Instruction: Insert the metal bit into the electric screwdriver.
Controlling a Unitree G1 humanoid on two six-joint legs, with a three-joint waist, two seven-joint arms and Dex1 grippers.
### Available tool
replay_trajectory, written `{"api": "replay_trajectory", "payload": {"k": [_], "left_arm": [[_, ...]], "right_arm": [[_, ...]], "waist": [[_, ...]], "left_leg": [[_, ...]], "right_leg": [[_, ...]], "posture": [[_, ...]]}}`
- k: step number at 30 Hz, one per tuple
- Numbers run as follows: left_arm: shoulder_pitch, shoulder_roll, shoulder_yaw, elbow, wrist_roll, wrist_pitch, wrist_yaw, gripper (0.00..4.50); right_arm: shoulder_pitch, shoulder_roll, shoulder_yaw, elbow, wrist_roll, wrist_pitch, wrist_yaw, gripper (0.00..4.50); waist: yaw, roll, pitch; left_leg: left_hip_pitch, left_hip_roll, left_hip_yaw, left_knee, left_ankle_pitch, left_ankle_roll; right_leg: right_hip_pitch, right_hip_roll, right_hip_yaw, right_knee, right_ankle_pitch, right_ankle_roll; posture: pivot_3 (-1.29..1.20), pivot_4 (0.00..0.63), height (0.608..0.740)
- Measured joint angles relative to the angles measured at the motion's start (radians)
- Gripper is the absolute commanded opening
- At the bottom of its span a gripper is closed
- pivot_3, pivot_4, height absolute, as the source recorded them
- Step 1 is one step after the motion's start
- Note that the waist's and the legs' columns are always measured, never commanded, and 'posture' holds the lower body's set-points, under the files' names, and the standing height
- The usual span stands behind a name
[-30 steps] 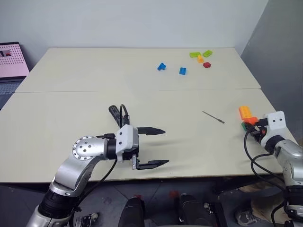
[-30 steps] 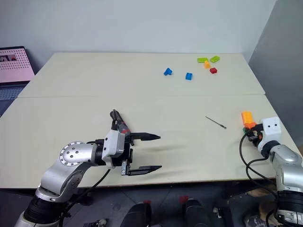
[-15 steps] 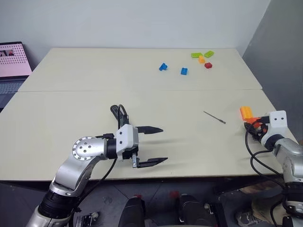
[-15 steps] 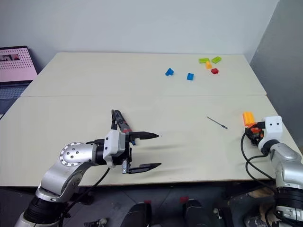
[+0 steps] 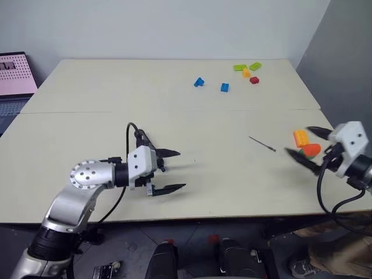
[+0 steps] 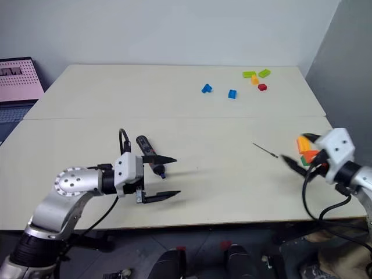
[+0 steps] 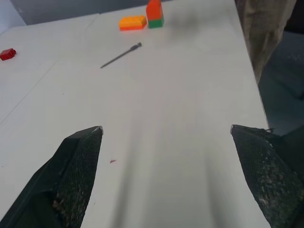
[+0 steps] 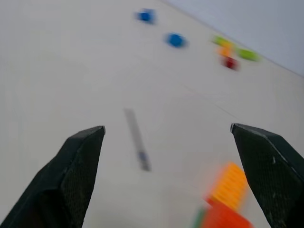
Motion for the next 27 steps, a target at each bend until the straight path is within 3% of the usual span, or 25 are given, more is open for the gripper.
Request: {"api": "replay_trajectory", "payload": {"k": [5,10,17,21,27], "left_arm": [[-0.102,0.13,0.012,0.129,0.049,-0.095,-0.12,4.5],[-0.286,0.194,-0.047,0.317,0.119,-0.206,-0.291,4.5],[-0.53,0.146,-0.235,0.517,0.263,-0.445,-0.469,4.5],[-0.667,0.118,-0.403,0.683,0.355,-0.66,-0.49,4.5],[-0.785,0.04,-0.524,0.903,0.456,-0.889,-0.491,4.5]], "right_arm": [[-0.062,-0.046,0.146,-0.149,0.131,0.134,0.1,4.45],[-0.099,-0.077,0.177,-0.178,0.175,0.19,0.129,4.45],[-0.112,-0.063,0.194,-0.18,0.189,0.218,0.114,4.45],[-0.088,-0.046,0.193,-0.208,0.207,0.24,0.089,4.45],[-0.072,-0.043,0.183,-0.24,0.232,0.261,0.062,4.45]], "waist": [[0.002,0.0,0.0],[0.012,-0.002,0.001],[0.014,-0.002,0.001],[0.013,-0.002,0.001],[0.006,-0.002,0.001]], "left_leg": [[-0.001,-0.001,0.001,0.0,0.0,0.0],[-0.004,-0.001,0.0,0.0,0.0,0.0],[-0.006,-0.001,0.0,0.0,0.0,0.0],[-0.006,-0.001,0.0,0.0,0.0,0.0],[-0.006,-0.001,0.0,0.001,0.0,0.0]], "right_leg": [[0.0,-0.002,0.0,-0.003,0.0,0.0],[-0.001,-0.002,-0.003,-0.004,0.0,0.0],[-0.002,-0.001,-0.003,-0.004,0.0,0.0],[-0.002,-0.001,-0.002,-0.003,0.0,0.0],[-0.002,-0.001,-0.002,-0.003,0.0,0.001]], "posture": [[0.0,0.15,0.74],[0.0,0.15,0.74],[0.0,0.15,0.74],[0.0,0.15,0.74],[0.0,0.15,0.74]]}}
